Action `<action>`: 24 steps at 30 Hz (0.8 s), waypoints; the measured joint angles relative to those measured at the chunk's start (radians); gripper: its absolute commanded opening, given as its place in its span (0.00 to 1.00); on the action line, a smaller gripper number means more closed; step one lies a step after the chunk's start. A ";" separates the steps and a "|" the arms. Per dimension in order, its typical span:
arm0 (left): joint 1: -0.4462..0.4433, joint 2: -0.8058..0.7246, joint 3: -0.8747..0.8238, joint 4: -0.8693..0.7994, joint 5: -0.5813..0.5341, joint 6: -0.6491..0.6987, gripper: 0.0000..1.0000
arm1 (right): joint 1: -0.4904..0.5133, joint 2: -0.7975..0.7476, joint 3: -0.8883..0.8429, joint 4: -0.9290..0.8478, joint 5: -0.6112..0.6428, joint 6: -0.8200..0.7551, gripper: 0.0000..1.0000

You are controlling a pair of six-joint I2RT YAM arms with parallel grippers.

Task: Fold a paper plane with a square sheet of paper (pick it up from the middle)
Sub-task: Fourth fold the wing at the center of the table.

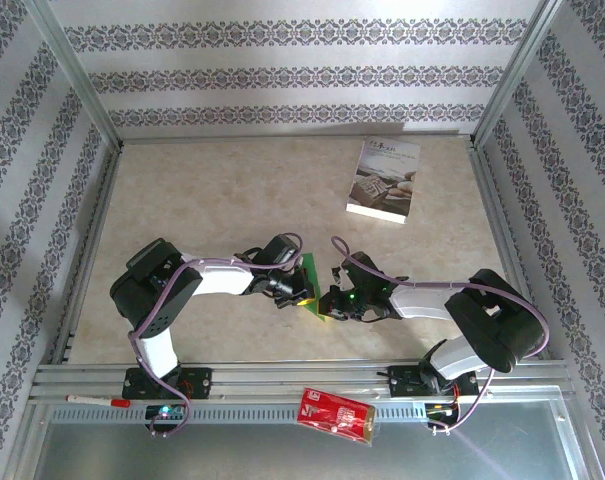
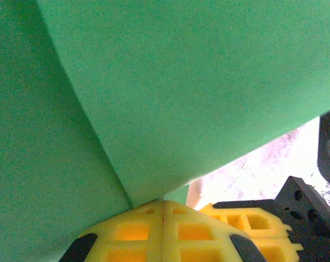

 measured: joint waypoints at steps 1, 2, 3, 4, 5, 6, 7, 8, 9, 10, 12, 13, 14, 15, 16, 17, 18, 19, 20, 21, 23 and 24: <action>0.009 0.001 0.005 -0.005 -0.002 0.008 0.00 | 0.000 0.000 0.000 0.000 0.000 -0.002 0.00; 0.018 0.002 0.011 -0.011 -0.003 0.015 0.00 | 0.000 0.000 0.000 -0.001 0.000 -0.003 0.00; 0.029 0.004 0.019 -0.017 -0.007 0.023 0.00 | 0.000 0.000 0.000 -0.001 0.000 -0.003 0.00; 0.041 0.006 0.027 -0.023 -0.008 0.032 0.00 | 0.000 0.000 0.000 -0.002 0.000 -0.005 0.00; 0.050 0.009 0.033 -0.027 -0.011 0.039 0.00 | 0.000 0.000 0.000 -0.002 0.000 -0.007 0.00; 0.060 0.013 0.041 -0.032 -0.011 0.045 0.00 | 0.000 0.000 0.000 -0.002 0.000 -0.008 0.00; 0.068 0.016 0.047 -0.039 -0.011 0.051 0.00 | 0.000 0.000 0.000 -0.003 0.000 -0.011 0.00; 0.075 0.019 0.051 -0.043 -0.011 0.059 0.00 | 0.000 0.000 0.000 -0.003 0.000 -0.014 0.00; 0.082 0.023 0.057 -0.047 -0.011 0.067 0.00 | 0.000 0.000 0.000 -0.003 0.000 -0.016 0.00; 0.087 0.027 0.061 -0.049 -0.010 0.074 0.00 | 0.000 0.000 0.000 -0.003 0.000 -0.018 0.00; 0.098 0.035 0.064 -0.055 -0.005 0.085 0.00 | 0.000 0.000 0.000 -0.003 0.000 -0.018 0.00; 0.103 0.037 0.064 -0.060 0.000 0.092 0.00 | 0.000 0.000 0.000 -0.003 0.000 -0.018 0.00; 0.107 0.039 0.064 -0.062 0.007 0.097 0.00 | 0.000 0.000 0.000 -0.003 0.000 -0.018 0.00; 0.112 0.042 0.065 -0.064 0.017 0.103 0.00 | 0.000 0.000 0.000 -0.003 0.000 -0.018 0.00; 0.117 0.045 0.068 -0.066 0.027 0.110 0.00 | 0.000 0.000 0.000 -0.003 0.000 -0.018 0.00; 0.122 0.048 0.069 -0.066 0.037 0.116 0.00 | 0.000 0.000 0.000 -0.003 0.000 -0.018 0.00; 0.128 0.053 0.070 -0.066 0.051 0.122 0.00 | 0.000 0.000 0.000 -0.003 0.000 -0.018 0.00; 0.133 0.056 0.071 -0.066 0.063 0.126 0.00 | 0.000 0.000 0.000 -0.003 0.000 -0.018 0.00; 0.138 0.058 0.072 -0.066 0.074 0.130 0.00 | 0.000 0.000 0.000 -0.003 0.000 -0.018 0.00; 0.145 0.061 0.074 -0.069 0.083 0.135 0.00 | 0.000 0.000 0.000 -0.003 0.001 -0.018 0.00; 0.159 0.065 0.079 -0.073 0.093 0.146 0.00 | 0.000 0.000 0.000 -0.003 0.001 -0.018 0.00; 0.168 0.068 0.082 -0.076 0.096 0.151 0.01 | 0.000 0.000 0.000 -0.003 0.001 -0.018 0.00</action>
